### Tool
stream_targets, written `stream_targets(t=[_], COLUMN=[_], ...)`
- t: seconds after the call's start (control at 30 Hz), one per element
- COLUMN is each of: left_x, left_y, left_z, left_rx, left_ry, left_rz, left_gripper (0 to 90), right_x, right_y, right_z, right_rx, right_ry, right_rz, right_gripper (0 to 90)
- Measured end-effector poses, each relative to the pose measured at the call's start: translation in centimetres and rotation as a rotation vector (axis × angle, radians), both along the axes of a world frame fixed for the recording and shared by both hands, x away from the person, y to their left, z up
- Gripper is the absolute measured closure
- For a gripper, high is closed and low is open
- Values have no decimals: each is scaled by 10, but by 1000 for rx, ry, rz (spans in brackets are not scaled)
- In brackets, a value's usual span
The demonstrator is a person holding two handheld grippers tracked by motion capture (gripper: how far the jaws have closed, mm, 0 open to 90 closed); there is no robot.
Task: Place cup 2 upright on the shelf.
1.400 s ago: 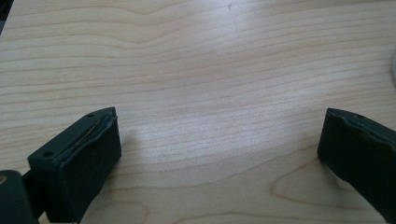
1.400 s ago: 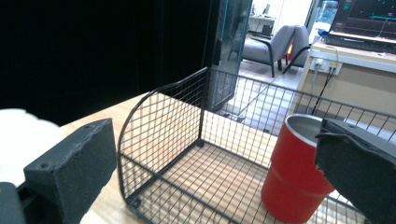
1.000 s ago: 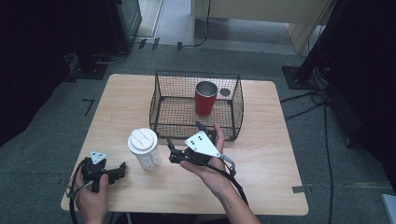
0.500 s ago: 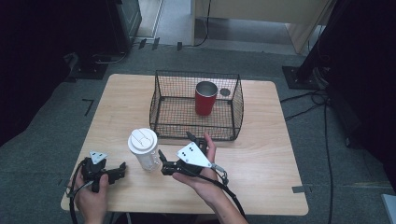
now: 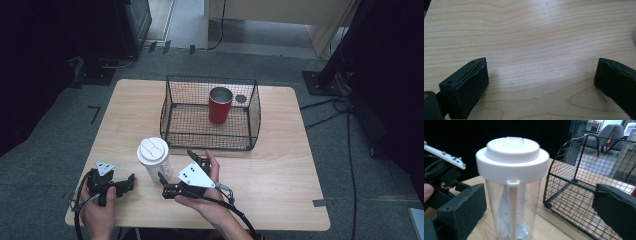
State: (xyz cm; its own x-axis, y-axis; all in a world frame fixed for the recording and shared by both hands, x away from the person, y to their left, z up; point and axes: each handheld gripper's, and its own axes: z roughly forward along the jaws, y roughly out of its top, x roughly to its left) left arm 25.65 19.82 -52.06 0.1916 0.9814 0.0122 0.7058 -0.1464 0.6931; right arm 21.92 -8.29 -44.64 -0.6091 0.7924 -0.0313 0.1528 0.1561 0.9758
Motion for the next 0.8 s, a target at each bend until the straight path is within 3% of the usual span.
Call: stream_targets(t=[0.8], left_x=[0], left_y=[0], left_z=[0], left_rx=[0], left_ry=[0], left_rz=[0], left_gripper=[0], right_x=[9], right_y=[29], right_z=[-16], right_rx=[14], right_ry=[31], right_rz=[37], right_gripper=[0])
